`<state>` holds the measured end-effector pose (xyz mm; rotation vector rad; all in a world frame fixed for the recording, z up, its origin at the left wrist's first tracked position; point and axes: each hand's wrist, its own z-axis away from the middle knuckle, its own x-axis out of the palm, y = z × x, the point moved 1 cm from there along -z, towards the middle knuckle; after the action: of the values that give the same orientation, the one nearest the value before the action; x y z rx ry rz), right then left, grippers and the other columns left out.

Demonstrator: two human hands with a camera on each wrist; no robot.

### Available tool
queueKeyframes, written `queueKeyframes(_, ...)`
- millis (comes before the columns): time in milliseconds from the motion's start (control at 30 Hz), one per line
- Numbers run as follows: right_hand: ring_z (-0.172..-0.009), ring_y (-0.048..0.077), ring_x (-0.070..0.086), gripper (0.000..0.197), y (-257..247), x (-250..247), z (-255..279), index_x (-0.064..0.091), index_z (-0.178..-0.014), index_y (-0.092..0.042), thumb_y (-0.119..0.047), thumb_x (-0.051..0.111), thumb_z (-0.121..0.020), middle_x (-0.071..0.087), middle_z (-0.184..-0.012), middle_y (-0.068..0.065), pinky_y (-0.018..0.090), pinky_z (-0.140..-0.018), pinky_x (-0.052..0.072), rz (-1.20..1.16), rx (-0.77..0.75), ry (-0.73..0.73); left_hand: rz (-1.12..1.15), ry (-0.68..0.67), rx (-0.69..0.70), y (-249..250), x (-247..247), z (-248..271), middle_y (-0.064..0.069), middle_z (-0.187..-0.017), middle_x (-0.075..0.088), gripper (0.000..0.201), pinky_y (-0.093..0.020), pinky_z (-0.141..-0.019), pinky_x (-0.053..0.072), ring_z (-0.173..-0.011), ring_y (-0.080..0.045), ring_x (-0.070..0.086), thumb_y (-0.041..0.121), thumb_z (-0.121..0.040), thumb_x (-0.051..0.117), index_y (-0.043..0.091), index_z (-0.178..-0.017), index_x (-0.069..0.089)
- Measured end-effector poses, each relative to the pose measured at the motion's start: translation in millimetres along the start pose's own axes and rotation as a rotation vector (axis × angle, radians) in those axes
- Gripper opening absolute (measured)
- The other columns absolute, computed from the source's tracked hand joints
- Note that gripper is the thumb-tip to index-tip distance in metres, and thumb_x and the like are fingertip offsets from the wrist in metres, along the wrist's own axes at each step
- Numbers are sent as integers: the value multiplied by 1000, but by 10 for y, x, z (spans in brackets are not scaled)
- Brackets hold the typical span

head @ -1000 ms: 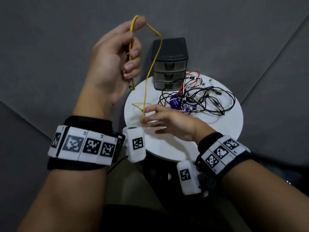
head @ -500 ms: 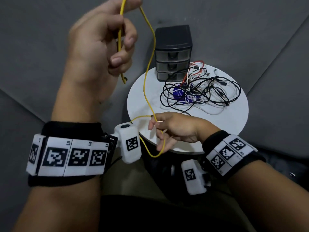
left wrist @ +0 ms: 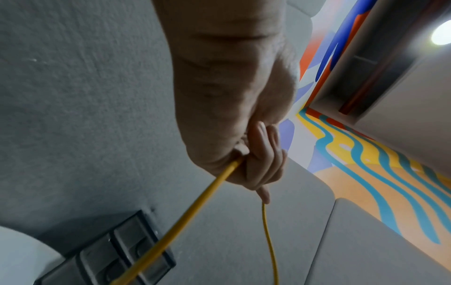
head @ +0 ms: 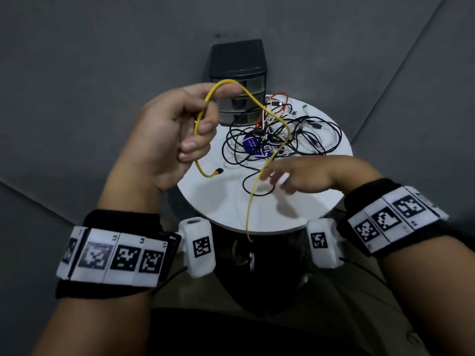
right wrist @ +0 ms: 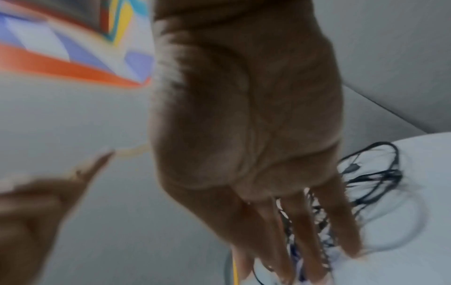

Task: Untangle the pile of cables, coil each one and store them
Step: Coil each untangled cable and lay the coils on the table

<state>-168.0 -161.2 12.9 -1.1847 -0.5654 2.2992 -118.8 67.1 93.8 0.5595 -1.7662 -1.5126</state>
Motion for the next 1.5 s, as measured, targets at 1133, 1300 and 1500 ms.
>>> queueKeyframes(1133, -55, 17, 27, 35, -681, 304, 24, 58, -87, -1, -23, 42, -108, 34, -61, 8, 24, -47, 22, -656, -374, 434, 312, 120, -63, -402, -77, -101, 4, -63, 37, 44, -18, -40, 14, -41, -4, 23, 21, -106, 30, -4, -131, 57)
queueKeyframes(1300, -48, 10, 31, 36, -706, 358, 51, 58, -87, 6, -20, 44, -108, 35, -58, 7, 17, -45, 26, -553, -377, 334, 275, 248, -32, -453, -44, -219, 7, -58, 37, 43, -14, -35, 16, -37, -3, 23, 29, -110, 37, -2, -130, 60)
queueKeyframes(1500, -46, 11, 30, 34, -716, 260, 127, 61, -90, 7, -18, 46, -107, 37, -60, 10, 19, -44, 26, -479, -349, 237, 318, 271, 49, -463, 15, -238, -9, -83, 72, 39, -16, -59, 53, -66, -10, 66, 18, -110, 37, -10, -127, 57)
